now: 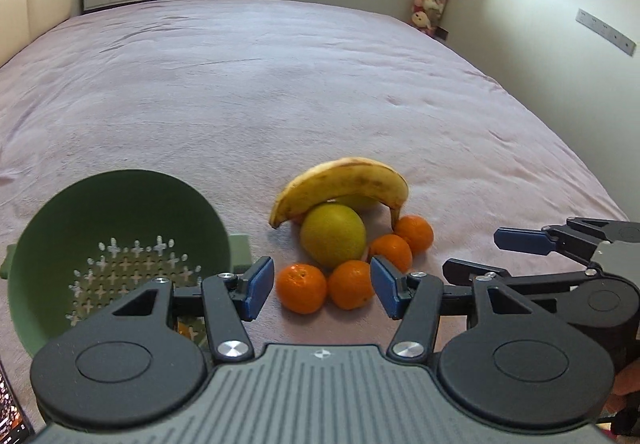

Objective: Organize fruits
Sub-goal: 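Move both open tools back to the fruit pile, then grasp a mandarin with the left tool while the right tool grasps another mandarin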

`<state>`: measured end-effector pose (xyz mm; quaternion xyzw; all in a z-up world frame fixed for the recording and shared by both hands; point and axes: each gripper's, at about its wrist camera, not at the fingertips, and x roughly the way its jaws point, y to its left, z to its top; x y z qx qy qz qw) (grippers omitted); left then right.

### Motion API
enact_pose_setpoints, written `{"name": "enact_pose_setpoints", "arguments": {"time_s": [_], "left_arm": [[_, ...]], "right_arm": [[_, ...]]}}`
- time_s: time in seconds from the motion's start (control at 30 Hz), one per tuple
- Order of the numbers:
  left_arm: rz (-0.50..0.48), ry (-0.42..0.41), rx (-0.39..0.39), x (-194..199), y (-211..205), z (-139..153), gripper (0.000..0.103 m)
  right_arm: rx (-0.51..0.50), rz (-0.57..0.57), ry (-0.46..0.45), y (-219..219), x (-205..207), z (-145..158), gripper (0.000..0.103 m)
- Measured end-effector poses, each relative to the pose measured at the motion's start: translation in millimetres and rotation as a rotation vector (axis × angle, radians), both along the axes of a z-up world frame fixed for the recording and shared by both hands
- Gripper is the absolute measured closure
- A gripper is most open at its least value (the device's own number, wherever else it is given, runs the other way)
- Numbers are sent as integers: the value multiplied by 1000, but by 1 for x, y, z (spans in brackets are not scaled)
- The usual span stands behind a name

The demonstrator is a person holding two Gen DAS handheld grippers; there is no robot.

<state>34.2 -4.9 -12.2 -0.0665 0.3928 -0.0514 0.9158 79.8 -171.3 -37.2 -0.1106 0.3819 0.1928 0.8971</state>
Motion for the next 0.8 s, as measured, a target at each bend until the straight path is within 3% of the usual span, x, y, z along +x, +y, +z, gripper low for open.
{"name": "enact_pose_setpoints", "arguments": {"time_s": [0.5, 0.8], "left_arm": [[-87, 50, 48, 17, -24, -29, 44], [-121, 84, 136, 27, -37, -51, 45]], "right_arm": [[26, -8, 66, -13, 19, -25, 47], [54, 11, 108, -9, 33, -37, 57]]}}
